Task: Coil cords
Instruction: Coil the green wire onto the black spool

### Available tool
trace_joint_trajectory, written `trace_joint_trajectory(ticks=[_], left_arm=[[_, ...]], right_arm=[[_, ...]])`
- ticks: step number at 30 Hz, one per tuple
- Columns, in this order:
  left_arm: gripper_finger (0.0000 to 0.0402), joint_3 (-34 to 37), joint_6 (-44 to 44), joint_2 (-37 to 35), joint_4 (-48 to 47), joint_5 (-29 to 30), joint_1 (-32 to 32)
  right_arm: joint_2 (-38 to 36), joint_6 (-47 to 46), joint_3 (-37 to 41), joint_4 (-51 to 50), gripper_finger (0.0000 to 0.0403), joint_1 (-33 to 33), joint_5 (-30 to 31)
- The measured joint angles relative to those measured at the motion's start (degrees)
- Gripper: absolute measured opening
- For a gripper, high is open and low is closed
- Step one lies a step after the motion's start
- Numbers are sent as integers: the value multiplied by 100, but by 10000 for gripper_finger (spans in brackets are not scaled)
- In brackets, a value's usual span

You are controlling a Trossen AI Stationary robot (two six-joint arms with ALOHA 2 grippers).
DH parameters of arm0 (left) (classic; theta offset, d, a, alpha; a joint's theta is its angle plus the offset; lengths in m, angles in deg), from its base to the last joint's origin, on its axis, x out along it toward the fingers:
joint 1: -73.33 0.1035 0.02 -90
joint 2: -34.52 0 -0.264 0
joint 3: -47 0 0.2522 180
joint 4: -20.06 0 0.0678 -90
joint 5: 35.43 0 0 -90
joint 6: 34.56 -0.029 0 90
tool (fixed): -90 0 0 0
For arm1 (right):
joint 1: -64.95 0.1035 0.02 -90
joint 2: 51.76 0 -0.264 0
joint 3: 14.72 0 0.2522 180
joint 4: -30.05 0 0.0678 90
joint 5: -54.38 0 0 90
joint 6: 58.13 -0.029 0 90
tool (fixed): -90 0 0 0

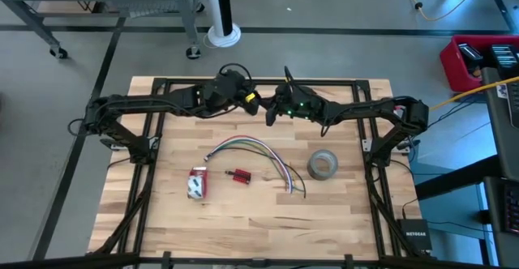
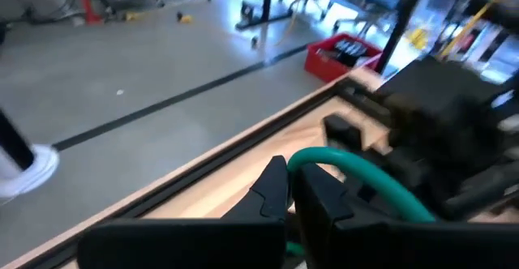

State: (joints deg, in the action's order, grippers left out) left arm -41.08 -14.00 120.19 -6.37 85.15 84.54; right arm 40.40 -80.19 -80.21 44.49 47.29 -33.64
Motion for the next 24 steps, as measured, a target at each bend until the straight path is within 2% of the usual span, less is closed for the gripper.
trace_joint_trajectory(ticks=[8,16,24], left_arm=[[0,0,-101,0,586,-25,21],[0,0,139,289,642,-23,-210],[0,0,-158,605,1471,-21,-125]], right_arm=[[0,-5,0,-50,1,-1,61],[0,-7,2,115,1,-1,48],[0,-15,4,-2,1,1,-37]])
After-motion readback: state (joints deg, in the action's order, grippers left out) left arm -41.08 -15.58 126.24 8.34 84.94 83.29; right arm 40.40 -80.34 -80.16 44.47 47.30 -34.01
